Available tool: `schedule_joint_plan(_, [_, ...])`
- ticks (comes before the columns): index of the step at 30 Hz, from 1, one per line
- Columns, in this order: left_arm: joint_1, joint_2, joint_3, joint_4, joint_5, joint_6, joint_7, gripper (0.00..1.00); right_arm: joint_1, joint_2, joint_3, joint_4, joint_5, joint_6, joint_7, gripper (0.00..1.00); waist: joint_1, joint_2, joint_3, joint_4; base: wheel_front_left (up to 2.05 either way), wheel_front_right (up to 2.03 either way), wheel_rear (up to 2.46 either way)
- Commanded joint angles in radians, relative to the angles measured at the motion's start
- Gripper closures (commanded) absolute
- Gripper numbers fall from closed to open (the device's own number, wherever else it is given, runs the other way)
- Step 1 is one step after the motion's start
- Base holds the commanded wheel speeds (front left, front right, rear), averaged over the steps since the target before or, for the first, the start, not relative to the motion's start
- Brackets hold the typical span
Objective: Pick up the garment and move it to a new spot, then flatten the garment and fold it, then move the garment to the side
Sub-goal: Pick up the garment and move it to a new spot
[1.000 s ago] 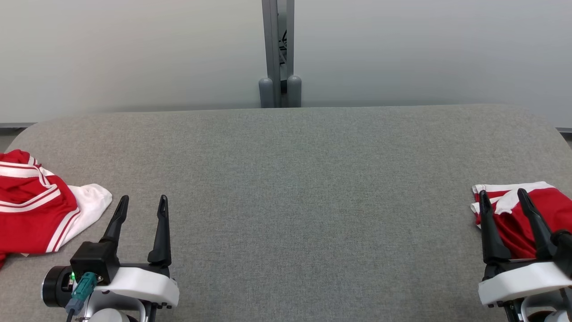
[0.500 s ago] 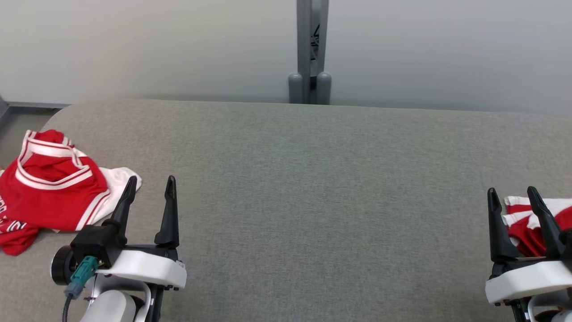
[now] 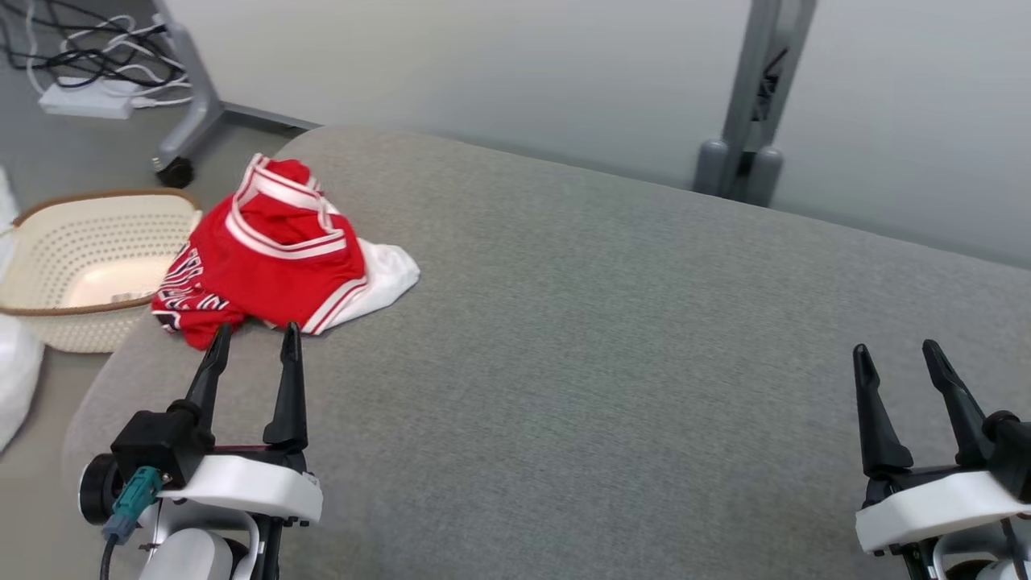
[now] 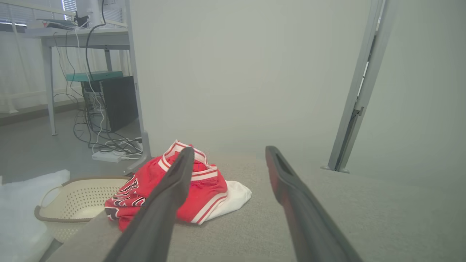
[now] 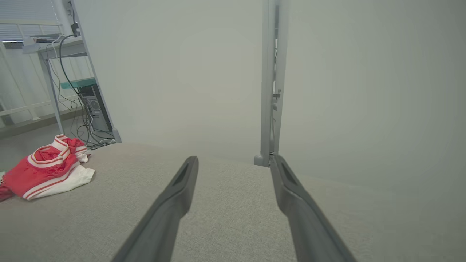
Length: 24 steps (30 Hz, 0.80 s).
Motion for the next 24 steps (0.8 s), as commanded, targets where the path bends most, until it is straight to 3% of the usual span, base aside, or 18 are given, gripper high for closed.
schedule_joint_plan(1, [0.009,-0.002,0.010,0.001,0.006,-0.006,-0.003,0.00,0.004,-0.005,0.006,0.004,0.008,0.000,-0.003,0.00,0.0000,0.0000,-0.009,0.085,0.00,0.00,0.00])
schedule_joint_plan(11, [0.017,-0.018,0.042,0.001,0.024,-0.027,-0.003,0.00,-0.013,-0.005,0.042,0.017,0.020,0.000,-0.010,0.00,0.0000,0.0000,-0.002,0.166,0.00,0.00,0.00])
schedule_joint_plan(24, [-0.010,-0.046,0.078,0.010,0.057,-0.051,-0.003,0.00,-0.037,-0.005,0.043,0.030,0.014,0.000,-0.012,0.00,0.0000,0.0000,0.017,0.179,0.00,0.00,0.00])
